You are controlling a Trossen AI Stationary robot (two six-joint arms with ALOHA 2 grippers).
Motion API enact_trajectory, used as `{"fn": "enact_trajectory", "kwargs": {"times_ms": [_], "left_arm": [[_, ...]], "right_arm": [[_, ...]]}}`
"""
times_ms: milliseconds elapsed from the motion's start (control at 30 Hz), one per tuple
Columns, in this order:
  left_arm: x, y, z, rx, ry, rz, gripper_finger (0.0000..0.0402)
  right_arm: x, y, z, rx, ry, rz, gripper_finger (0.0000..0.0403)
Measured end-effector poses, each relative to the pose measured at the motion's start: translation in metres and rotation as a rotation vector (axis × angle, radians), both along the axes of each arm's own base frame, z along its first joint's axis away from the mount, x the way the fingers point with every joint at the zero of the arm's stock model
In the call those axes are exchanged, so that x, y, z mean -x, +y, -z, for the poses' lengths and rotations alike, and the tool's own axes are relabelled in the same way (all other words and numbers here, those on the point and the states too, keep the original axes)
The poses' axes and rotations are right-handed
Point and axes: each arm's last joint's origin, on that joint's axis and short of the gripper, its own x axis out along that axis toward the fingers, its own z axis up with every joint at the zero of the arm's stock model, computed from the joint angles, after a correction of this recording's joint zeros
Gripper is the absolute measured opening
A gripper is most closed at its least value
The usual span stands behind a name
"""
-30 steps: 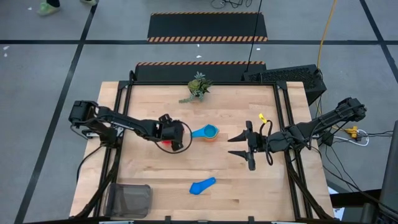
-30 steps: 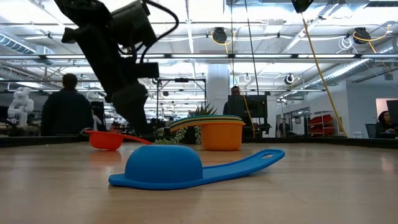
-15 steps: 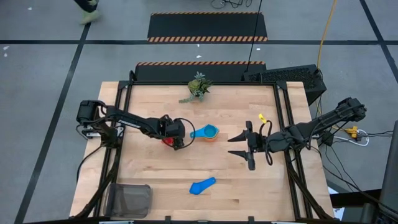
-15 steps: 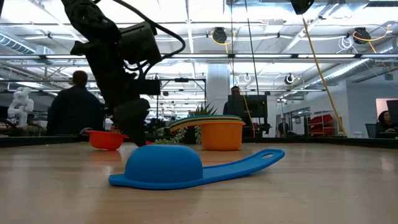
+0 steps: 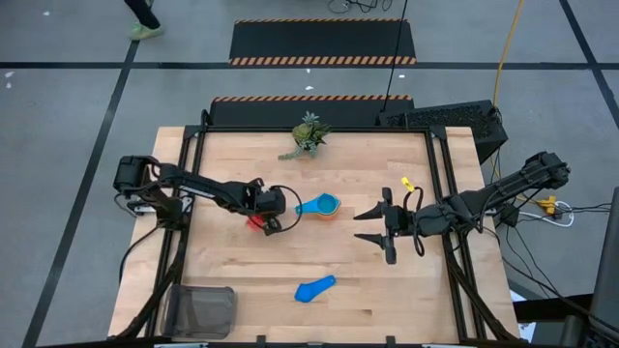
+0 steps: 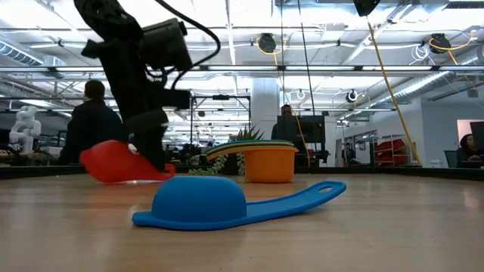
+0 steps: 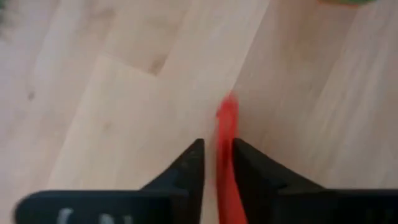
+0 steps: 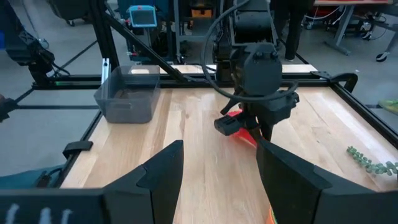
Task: Nest measuring cups in basket
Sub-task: Stack the red measuring cup on top of the light blue measuring cup
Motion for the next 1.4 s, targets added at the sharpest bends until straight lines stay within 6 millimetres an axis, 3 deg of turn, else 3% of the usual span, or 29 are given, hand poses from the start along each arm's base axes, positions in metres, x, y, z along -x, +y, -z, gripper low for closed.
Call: {"fn": "enact_trajectory", "kwargs": {"times_ms": [200,567,933,1400], "left_arm": [[0.006,0.0,-0.025,-0.003,-0.078,0.002,0.0004],[0.01,-0.004,-0.034,-0.019,-0.089,0.051,0.0016],[0.032,-0.005,-0.026,-0.053,0.166,0.084,0.0036],[0.049,-0.065,-0.011,-0.213,0.102,0.162,0.0038]], "right_arm": [[-0.002,0.001,-0.002,-0.006,-0.024,0.001,0.0196],[-0.011,0.004,0.007,0.011,0.008,-0.001,0.0196],[-0.011,0.004,0.007,0.004,0.007,0.0,0.0196],[-0.01,0.005,0.008,-0.017,0.011,0.004,0.0196]]}}
